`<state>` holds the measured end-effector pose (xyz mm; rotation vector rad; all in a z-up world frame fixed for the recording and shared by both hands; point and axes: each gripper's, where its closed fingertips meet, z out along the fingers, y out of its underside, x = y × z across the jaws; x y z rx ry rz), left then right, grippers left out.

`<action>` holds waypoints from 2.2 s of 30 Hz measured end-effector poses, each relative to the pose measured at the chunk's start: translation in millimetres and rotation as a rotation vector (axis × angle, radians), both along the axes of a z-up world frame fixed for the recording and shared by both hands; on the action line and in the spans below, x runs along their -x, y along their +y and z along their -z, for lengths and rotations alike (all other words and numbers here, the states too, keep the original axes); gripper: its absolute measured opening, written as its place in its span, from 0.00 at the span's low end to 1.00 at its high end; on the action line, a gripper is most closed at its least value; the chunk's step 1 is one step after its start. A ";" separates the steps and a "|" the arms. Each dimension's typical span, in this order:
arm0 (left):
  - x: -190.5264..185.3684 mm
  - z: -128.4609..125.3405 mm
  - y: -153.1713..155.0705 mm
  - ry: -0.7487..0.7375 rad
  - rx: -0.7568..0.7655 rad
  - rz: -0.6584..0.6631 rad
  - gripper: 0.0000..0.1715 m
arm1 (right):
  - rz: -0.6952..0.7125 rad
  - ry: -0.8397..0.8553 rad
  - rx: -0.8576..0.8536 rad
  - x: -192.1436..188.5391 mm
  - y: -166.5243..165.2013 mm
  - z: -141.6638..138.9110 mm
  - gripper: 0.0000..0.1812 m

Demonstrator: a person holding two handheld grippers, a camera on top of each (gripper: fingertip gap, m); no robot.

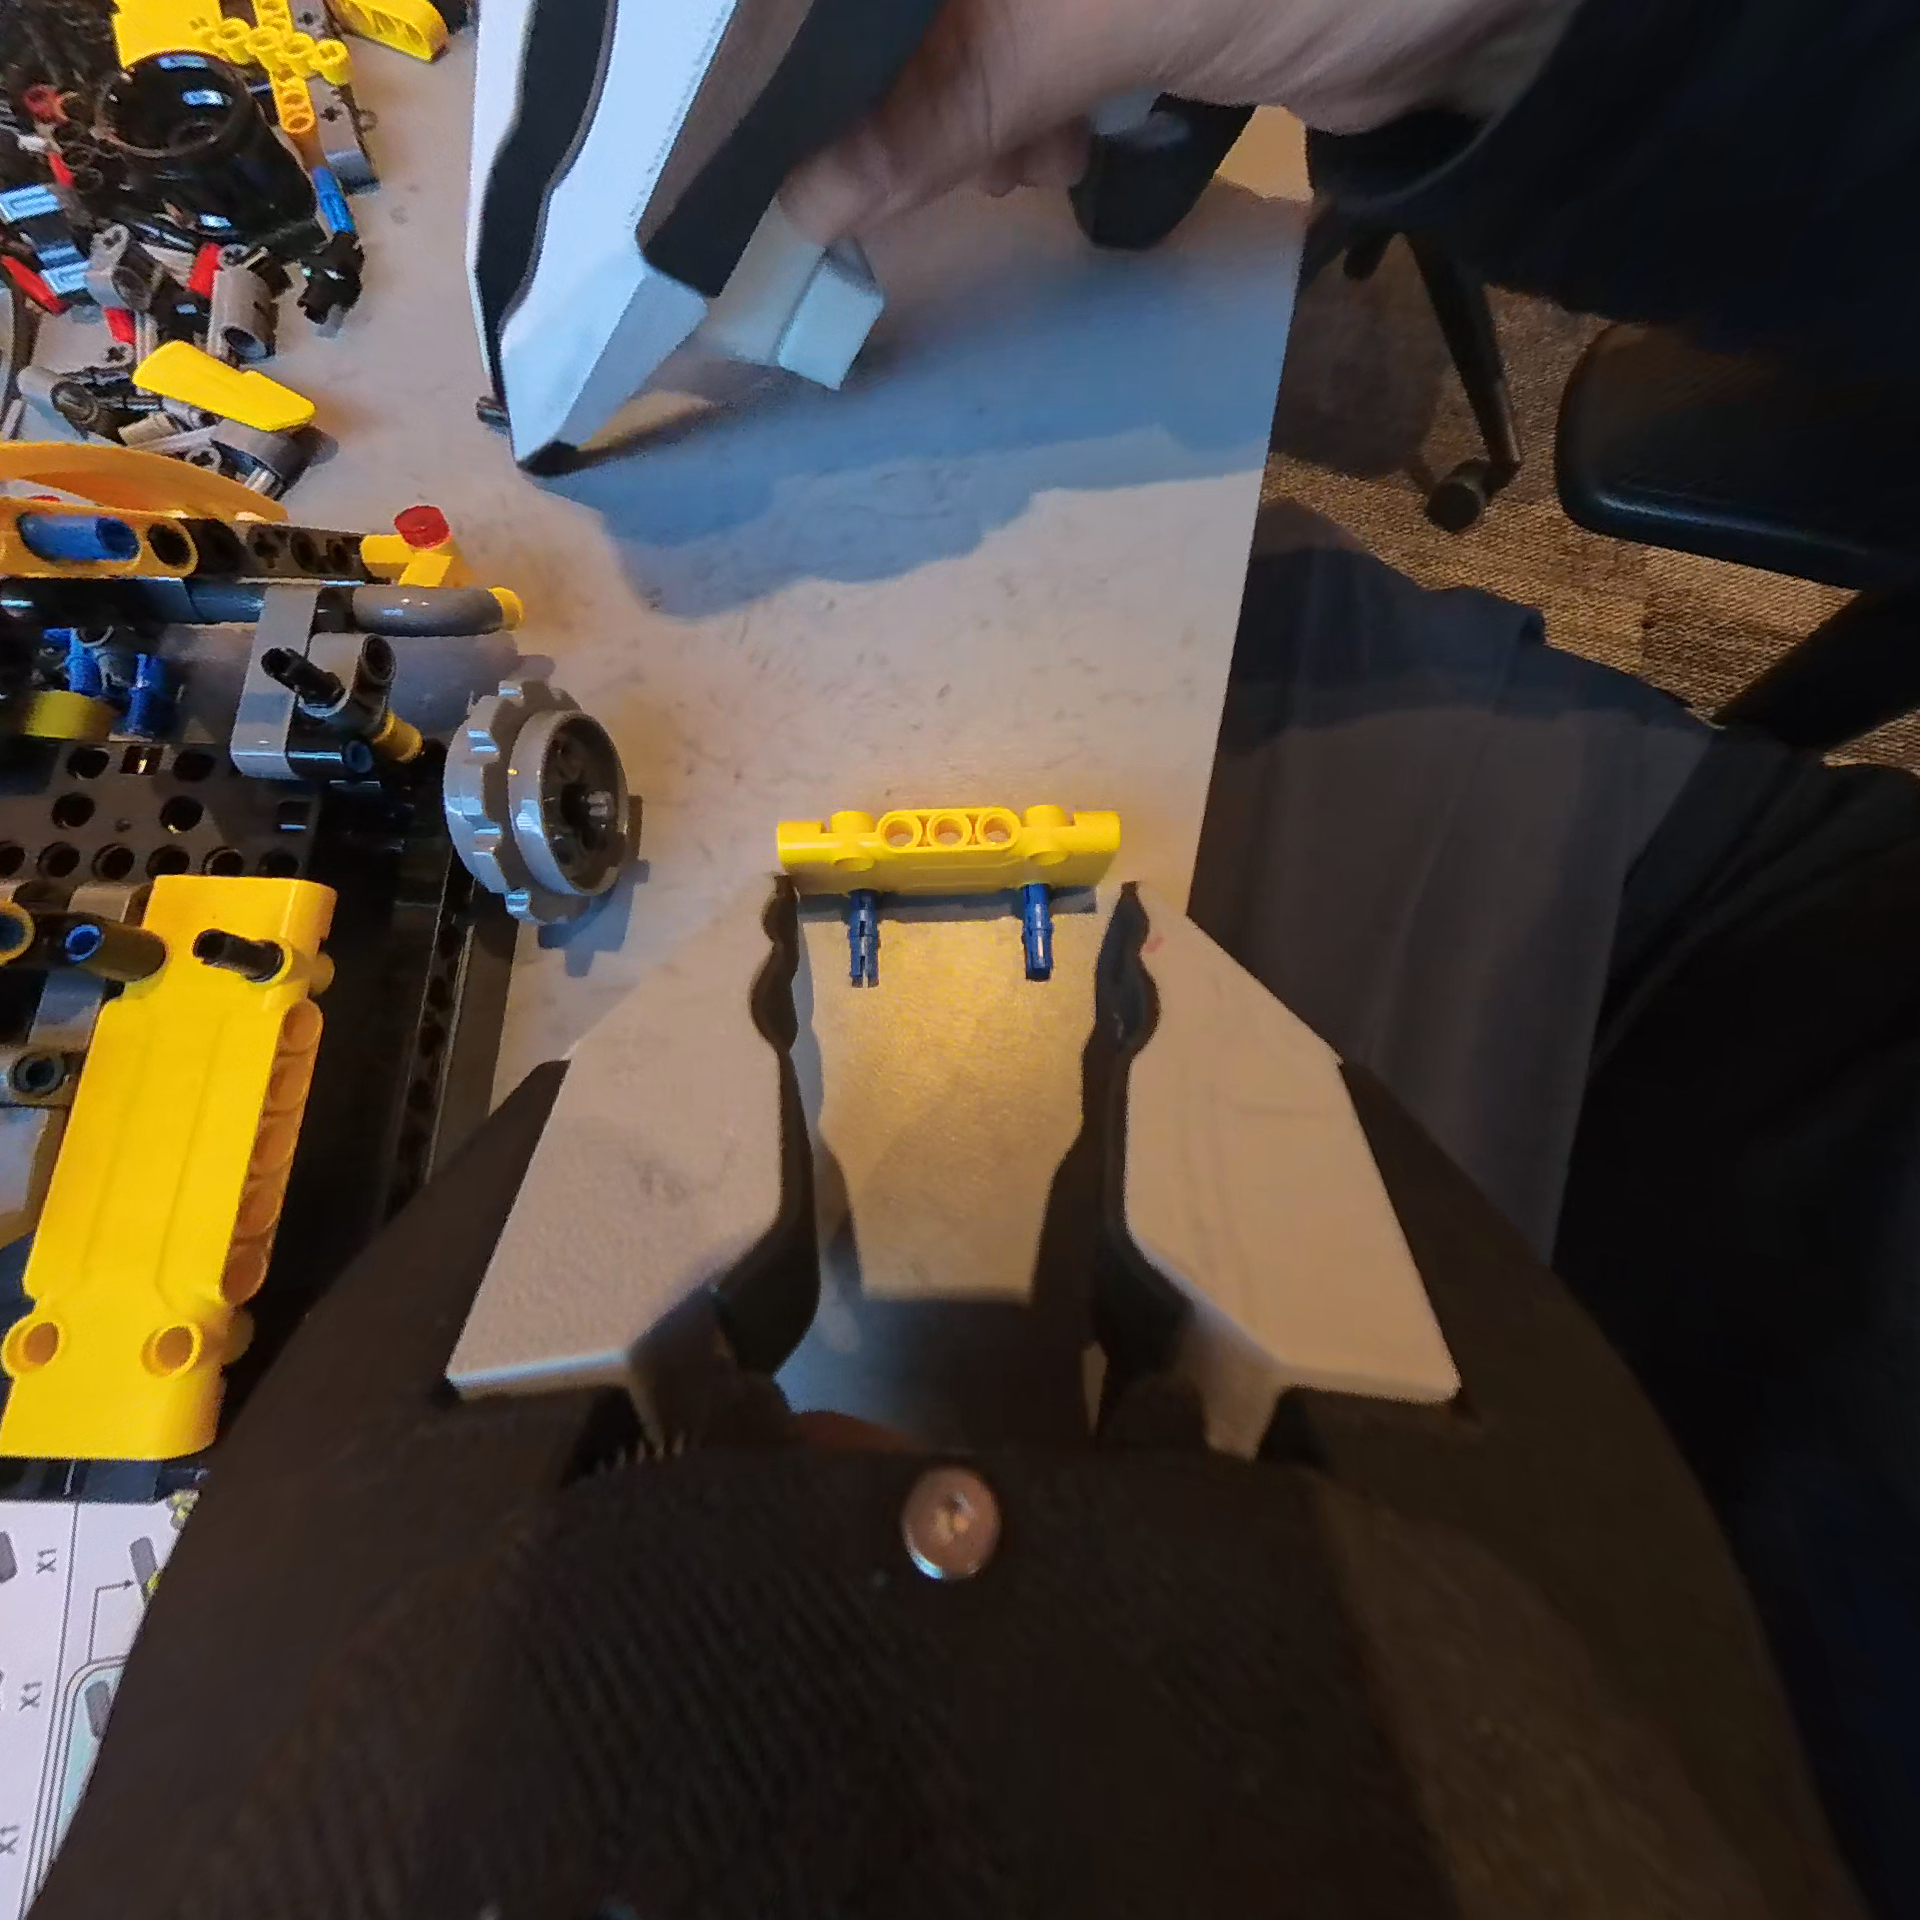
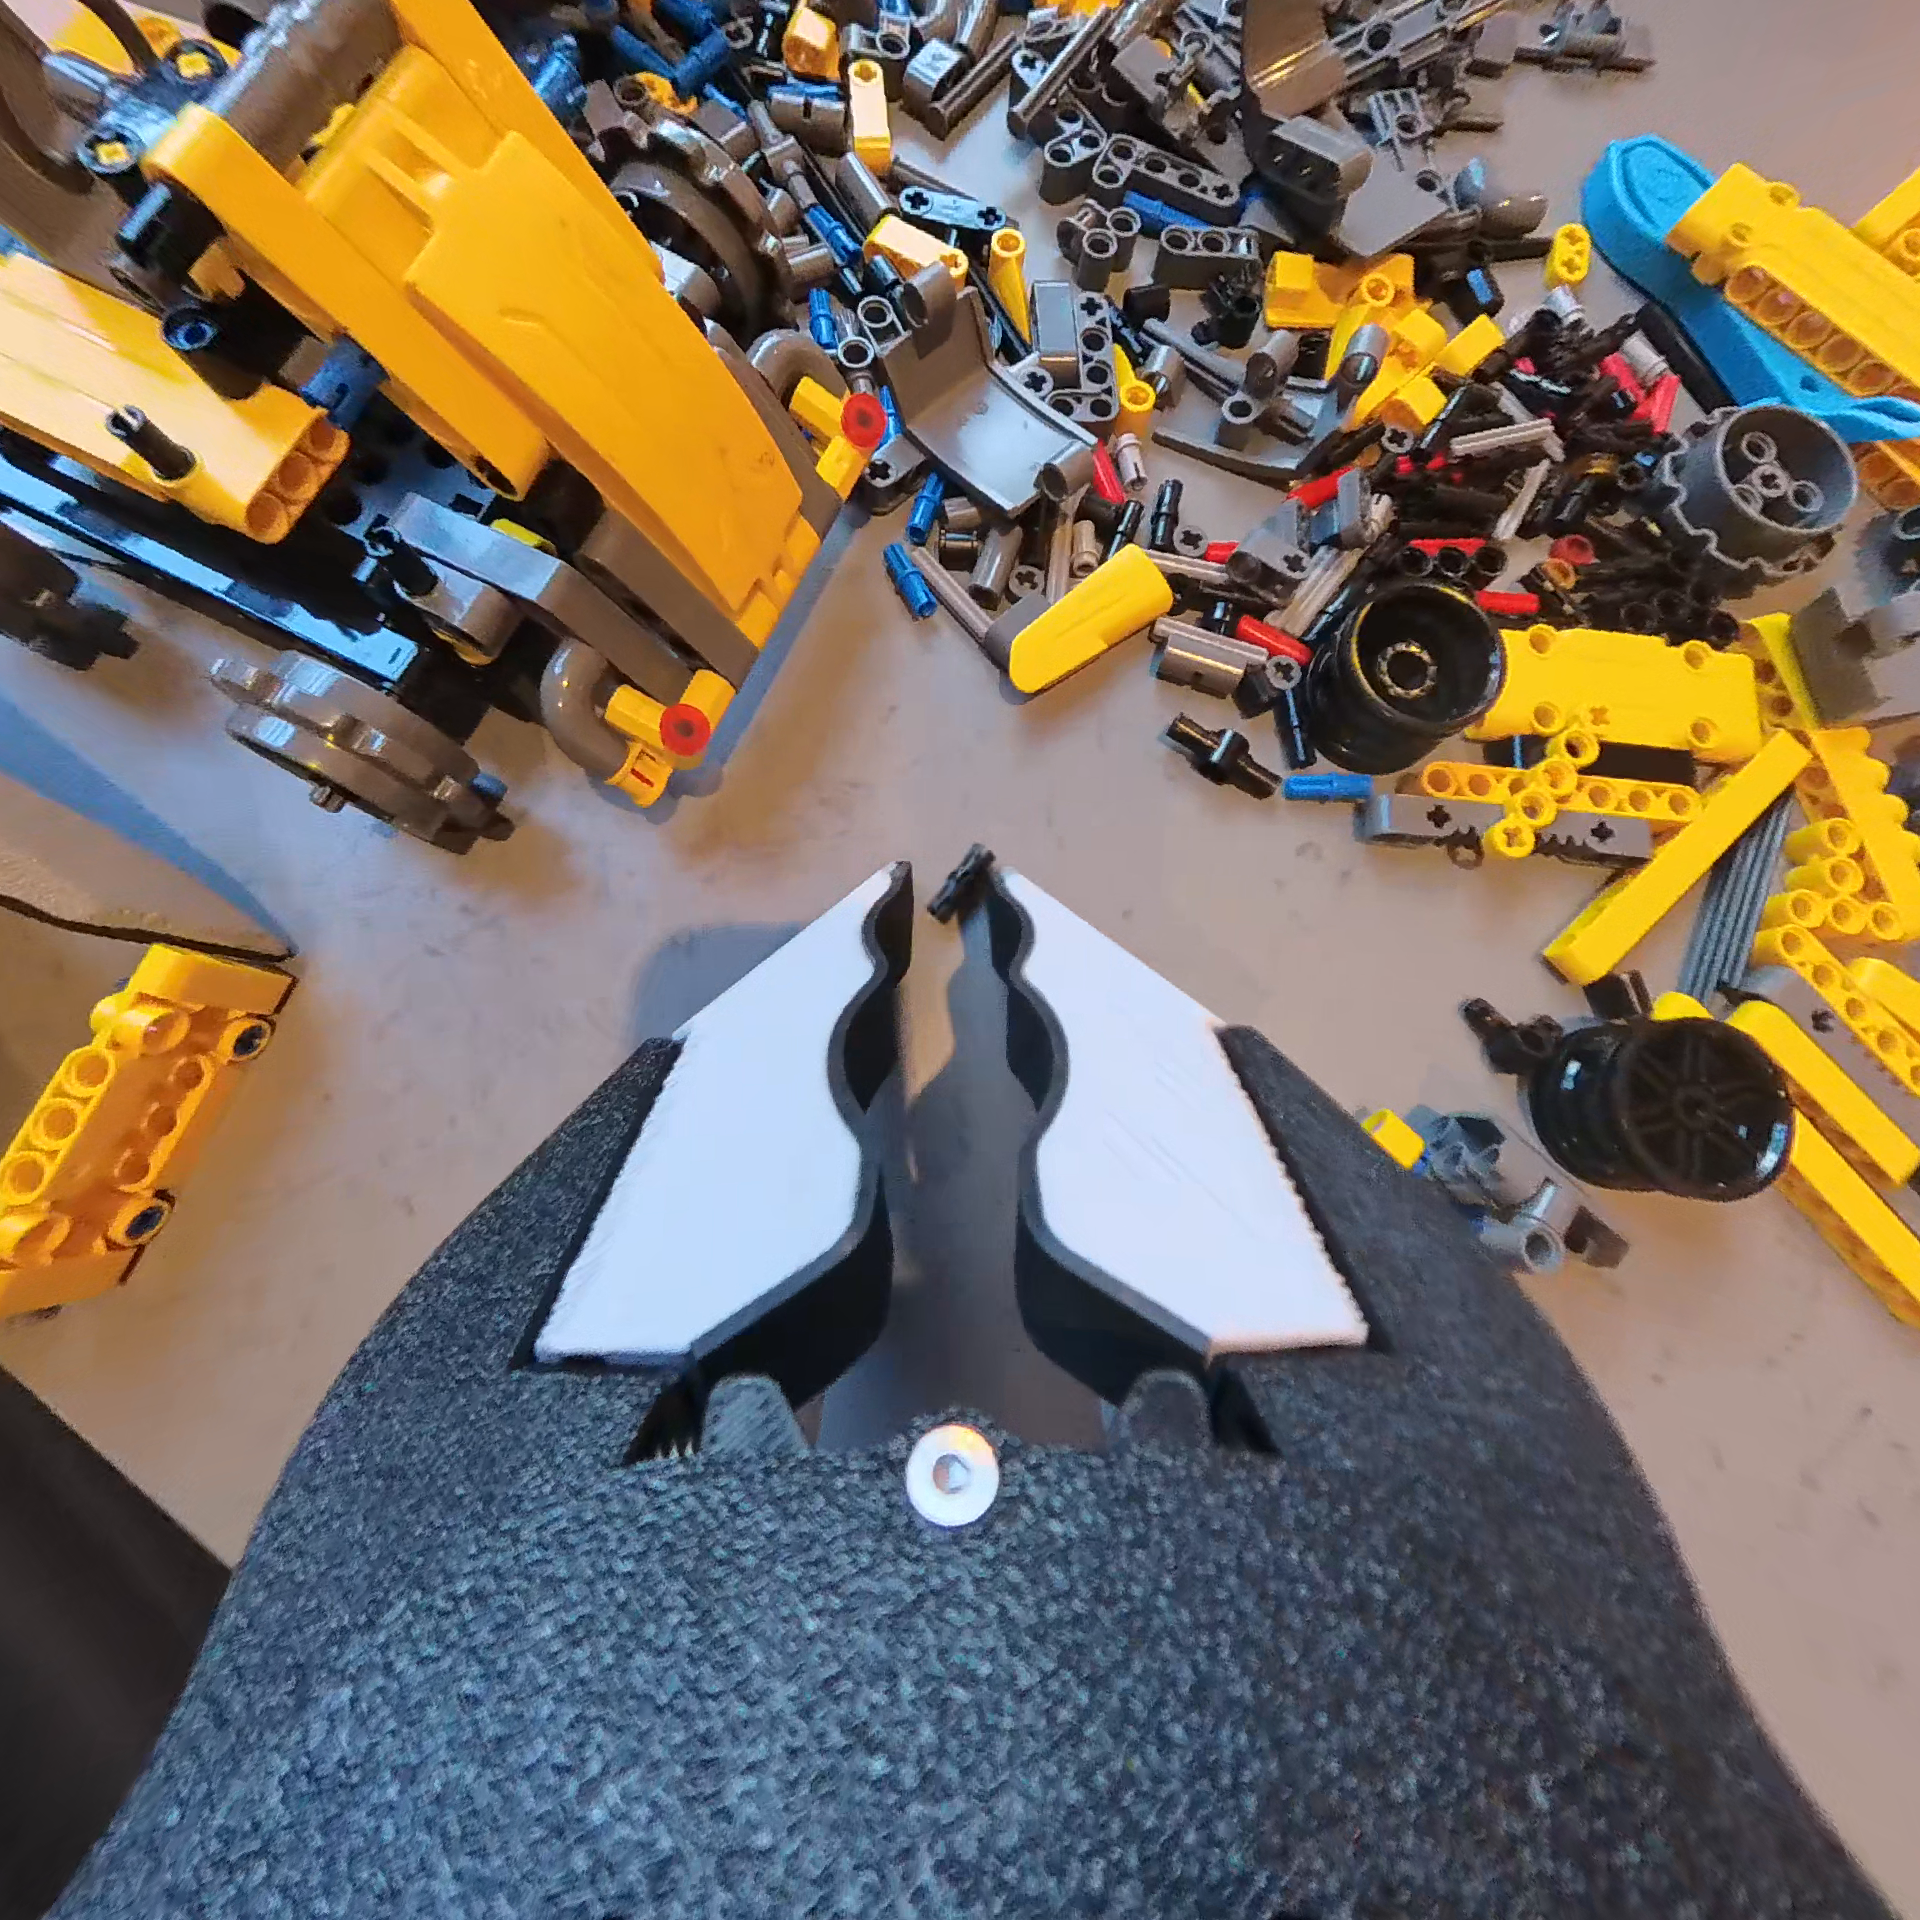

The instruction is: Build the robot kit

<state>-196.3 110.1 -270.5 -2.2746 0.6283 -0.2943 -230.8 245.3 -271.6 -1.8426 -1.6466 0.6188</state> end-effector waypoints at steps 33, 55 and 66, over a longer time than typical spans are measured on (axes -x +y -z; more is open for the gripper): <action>0.9 -61.8 -12.9 0.191 -0.413 0.229 0.07 | -0.690 0.109 0.163 -29.5 -151.9 -68.2 0.03; -1.4 -57.2 -13.3 0.161 -0.390 0.242 0.02 | -0.783 0.099 -0.281 -28.4 -153.8 -63.4 0.03; 1.2 -61.4 -13.0 0.193 -0.444 0.239 0.02 | -0.786 0.130 -0.304 -26.2 -153.3 -65.8 0.03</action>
